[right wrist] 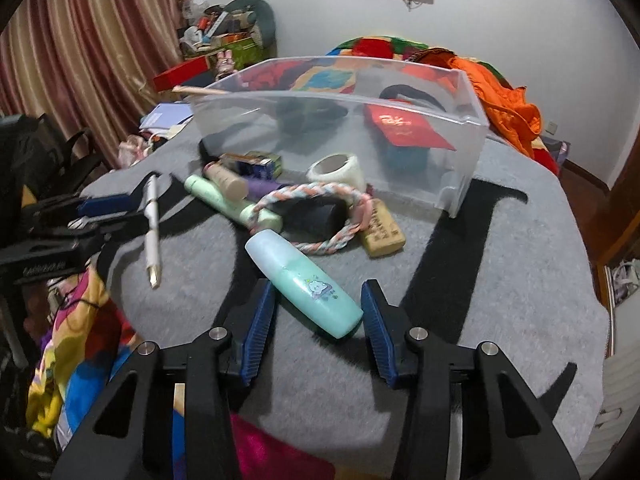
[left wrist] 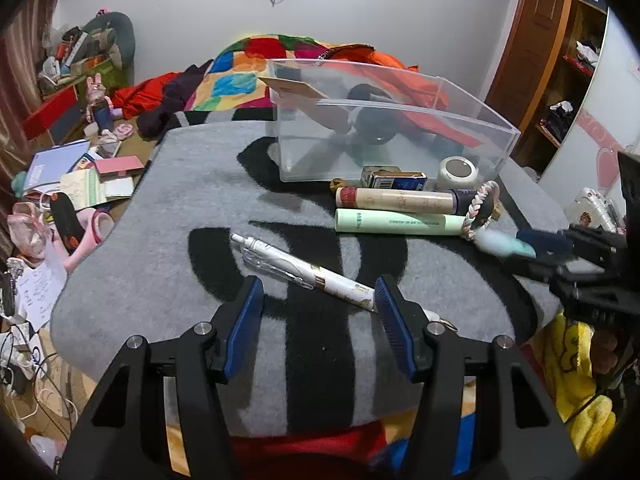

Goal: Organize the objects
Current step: 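Grasp white pen with left tool while right tool grasps mint-green lotion bottle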

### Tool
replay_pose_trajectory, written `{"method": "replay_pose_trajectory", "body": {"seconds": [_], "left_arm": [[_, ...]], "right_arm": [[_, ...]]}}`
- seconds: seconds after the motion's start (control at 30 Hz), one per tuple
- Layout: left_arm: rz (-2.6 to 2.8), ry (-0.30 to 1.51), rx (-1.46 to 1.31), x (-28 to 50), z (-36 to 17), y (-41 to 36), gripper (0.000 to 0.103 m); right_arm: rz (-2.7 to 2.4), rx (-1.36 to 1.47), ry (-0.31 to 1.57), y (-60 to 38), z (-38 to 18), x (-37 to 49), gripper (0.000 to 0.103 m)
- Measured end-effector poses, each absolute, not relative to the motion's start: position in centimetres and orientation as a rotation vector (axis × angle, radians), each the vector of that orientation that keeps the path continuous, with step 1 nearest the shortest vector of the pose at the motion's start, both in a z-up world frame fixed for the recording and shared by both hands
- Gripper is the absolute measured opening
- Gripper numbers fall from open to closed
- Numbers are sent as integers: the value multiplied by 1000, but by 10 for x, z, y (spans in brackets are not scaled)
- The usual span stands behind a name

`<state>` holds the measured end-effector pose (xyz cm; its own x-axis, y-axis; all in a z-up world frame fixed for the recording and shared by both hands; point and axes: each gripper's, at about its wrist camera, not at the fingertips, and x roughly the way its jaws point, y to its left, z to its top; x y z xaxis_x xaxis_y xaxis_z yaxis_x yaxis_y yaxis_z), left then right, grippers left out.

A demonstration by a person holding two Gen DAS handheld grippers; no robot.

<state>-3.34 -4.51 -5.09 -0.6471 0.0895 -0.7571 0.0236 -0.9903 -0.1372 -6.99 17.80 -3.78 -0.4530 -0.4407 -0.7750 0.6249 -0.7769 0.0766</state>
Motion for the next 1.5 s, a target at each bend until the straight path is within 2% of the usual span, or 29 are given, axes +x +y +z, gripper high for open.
{"method": "replay_pose_trajectory", "body": {"seconds": [0.17,0.37,0.43,0.5,0.7,0.8,0.93,1.07,1.13,1.2,1.27,1.37,1.4,1.43,1.5], "left_arm": [[2729,-331,-1334,-56,-57,-48,58],[2798,-198,-1331,-68,-58,-29,57],[2814,-187,-1321,-67,-58,-28,49],[2809,-193,-1316,-64,-56,-29,33],[2788,-192,-1299,-43,-45,-42,13],[2816,-123,-1322,-34,-41,-51,13],[2759,-244,-1390,-38,-46,-69,13],[2732,-344,-1395,-51,-48,-74,14],[2739,-341,-1382,-57,-46,-70,24],[2763,-306,-1380,-64,-46,-64,45],[2782,-266,-1411,-72,-51,-59,49],[2815,-206,-1416,-77,-60,-54,49],[2827,-185,-1416,-77,-60,-52,46],[2837,-171,-1410,-77,-60,-50,42],[2825,-179,-1402,-76,-59,-51,26]], "right_arm": [[-2208,1102,317,170,-37,-69,42],[-2202,1117,286,164,-38,-78,42],[-2199,1114,288,162,-39,-76,42],[-2202,1105,302,161,-39,-74,42],[-2190,1101,295,170,-37,-65,31],[-2167,1124,269,175,-37,-63,30],[-2157,1109,310,170,-36,-58,32],[-2168,1102,295,166,-33,-66,42],[-2176,1094,296,165,-31,-69,43],[-2180,1088,304,163,-31,-71,43],[-2181,1092,315,160,-33,-73,43],[-2170,1105,323,155,-38,-73,43],[-2169,1104,329,154,-40,-72,43],[-2174,1097,342,151,-42,-71,43],[-2181,1082,363,149,-43,-68,40]]}}
